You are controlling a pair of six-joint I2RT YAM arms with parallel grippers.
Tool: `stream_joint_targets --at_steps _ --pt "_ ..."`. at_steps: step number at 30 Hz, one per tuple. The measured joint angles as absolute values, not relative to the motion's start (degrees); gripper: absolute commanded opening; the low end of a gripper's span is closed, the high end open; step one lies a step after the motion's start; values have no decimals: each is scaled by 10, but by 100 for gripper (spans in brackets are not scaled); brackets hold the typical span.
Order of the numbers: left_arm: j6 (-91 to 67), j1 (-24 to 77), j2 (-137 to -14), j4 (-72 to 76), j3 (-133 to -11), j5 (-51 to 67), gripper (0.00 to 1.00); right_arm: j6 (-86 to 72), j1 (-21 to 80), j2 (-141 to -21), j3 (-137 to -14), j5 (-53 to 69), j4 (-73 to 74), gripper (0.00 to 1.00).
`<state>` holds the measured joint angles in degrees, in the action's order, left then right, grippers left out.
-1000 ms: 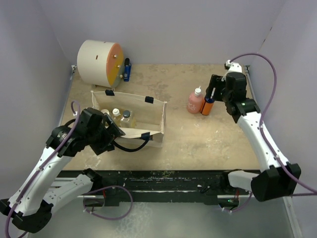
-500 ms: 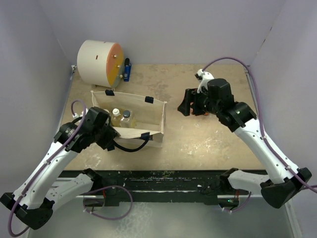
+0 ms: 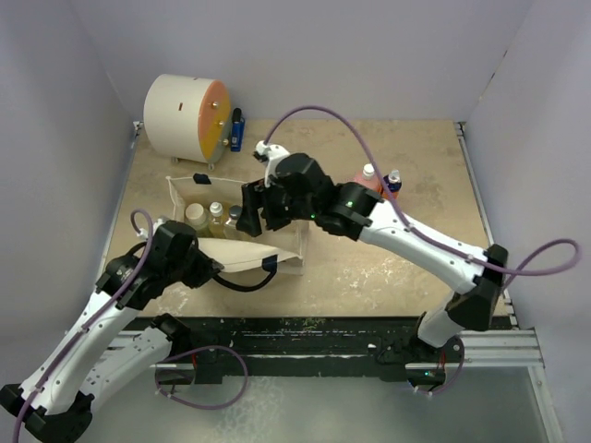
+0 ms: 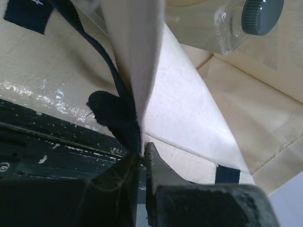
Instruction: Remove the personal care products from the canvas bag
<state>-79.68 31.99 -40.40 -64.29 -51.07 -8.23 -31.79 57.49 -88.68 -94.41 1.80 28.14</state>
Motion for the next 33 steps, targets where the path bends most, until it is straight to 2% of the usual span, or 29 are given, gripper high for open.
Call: stream_joint_targets --at_steps 5,13,23,27,33 --pt "-798 320 -410 -619 -499 -53 0 -338 584 -952 -944 16 261 77" --pt "-804 319 -390 -618 -493 -42 0 -354 588 -1052 -1005 -43 278 91" --pt "-801 319 -393 -619 -494 -33 0 -452 594 -1156 -1072 -140 309 80" --pt "-796 319 -393 -618 -494 -32 0 -463 596 -1178 -1085 -162 317 70" --pt "-778 319 -402 -619 -498 -30 0 -461 606 -1220 -1161 -192 376 60"
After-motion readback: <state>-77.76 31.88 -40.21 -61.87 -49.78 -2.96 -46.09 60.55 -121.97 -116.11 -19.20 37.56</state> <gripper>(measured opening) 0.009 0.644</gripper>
